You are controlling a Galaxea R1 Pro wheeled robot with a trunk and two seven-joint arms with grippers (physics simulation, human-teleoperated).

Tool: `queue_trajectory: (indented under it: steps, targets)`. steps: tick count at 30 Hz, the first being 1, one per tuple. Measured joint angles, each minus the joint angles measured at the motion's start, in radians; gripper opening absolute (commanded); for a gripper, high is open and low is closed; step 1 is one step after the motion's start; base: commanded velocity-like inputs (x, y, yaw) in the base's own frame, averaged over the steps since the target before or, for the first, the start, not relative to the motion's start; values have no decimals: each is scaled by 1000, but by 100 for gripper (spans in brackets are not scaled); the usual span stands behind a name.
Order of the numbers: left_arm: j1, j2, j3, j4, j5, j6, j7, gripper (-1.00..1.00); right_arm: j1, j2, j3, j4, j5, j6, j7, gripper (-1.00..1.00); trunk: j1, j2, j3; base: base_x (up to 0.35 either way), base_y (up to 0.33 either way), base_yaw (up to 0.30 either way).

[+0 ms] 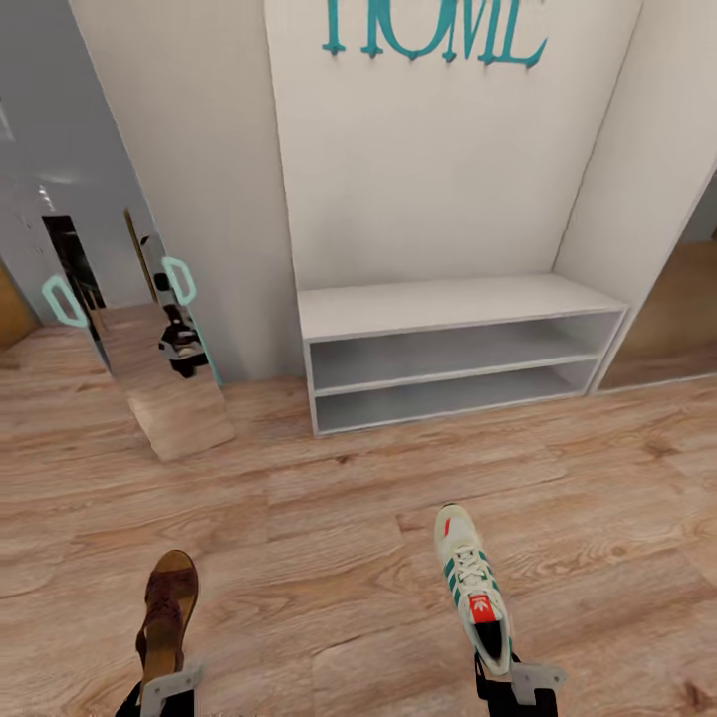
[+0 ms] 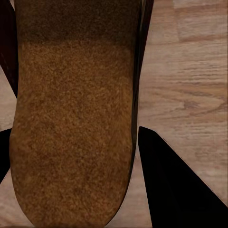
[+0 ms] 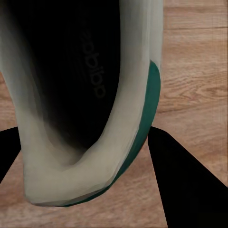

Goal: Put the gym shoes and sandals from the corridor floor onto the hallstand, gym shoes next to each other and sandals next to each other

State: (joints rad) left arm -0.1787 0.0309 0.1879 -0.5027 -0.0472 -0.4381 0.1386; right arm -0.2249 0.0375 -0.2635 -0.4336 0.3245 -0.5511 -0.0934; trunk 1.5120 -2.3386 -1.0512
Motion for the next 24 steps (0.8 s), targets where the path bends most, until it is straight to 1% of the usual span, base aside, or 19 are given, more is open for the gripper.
queue_trajectory:
  steps: [4,12,14,24]
  targets:
    - [0,-1,-4,0,0,1,-4,-100,0,0,0,0,0,0,0,-100,0,0,4,0,0,220]
    - [0,-1,-40,-1,-2,3,3,-100,0,1,0,1,0,0,0,-100,0,0,13,0,0,220]
    - [0,-1,-44,-1,-2,4,5,-100,0,1,0,0,0,0,0,-100,0,0,15,0,0,220]
    - [0,0,-46,-1,5,7,9,-100,0,5,1,0,0,1,0,-100,0,0,25,0,0,226]
